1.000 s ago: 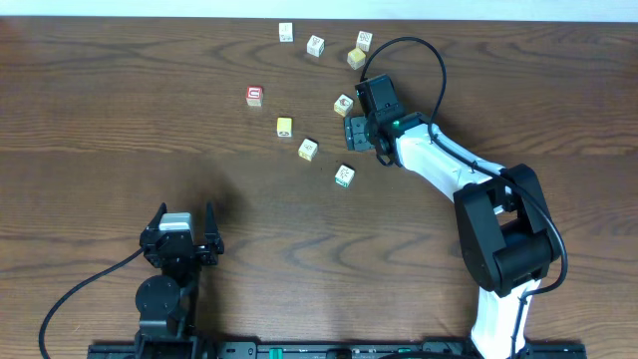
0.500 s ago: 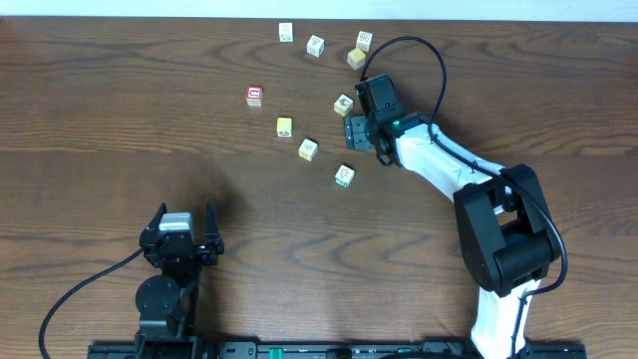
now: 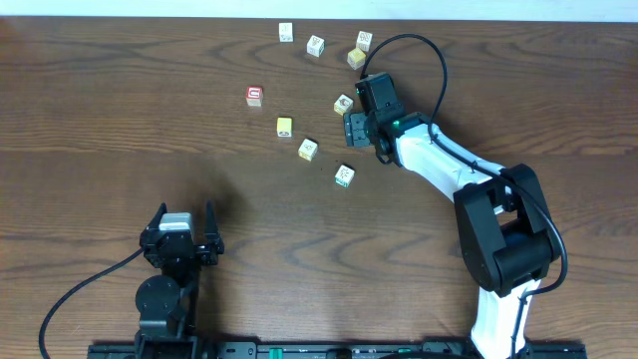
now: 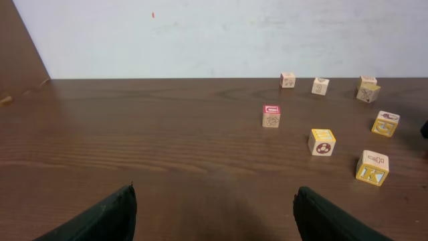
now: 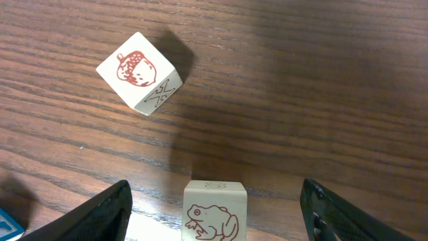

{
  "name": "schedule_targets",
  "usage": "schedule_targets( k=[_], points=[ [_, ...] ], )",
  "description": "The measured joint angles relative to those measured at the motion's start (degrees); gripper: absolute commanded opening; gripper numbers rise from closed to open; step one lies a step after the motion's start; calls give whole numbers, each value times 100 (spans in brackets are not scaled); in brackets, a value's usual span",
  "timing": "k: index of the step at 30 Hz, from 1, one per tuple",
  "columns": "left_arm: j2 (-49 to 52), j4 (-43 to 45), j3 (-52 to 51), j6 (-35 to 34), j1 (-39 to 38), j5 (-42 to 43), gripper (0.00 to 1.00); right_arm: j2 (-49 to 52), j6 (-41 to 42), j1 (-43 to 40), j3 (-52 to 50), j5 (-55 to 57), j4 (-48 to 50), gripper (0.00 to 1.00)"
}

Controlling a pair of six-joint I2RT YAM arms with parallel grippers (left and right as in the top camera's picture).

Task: Lift 5 blocks
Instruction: 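Lower the open right gripper around the frog block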

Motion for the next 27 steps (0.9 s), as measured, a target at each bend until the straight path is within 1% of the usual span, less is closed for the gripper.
schedule_targets(
  k=[9,27],
  points=[
    [0,-2,0,-2,0,0,75,435,17,0,2,4,107,78],
    [0,0,0,0,0,0,75,446,35,2,22,13,133,78]
  ],
)
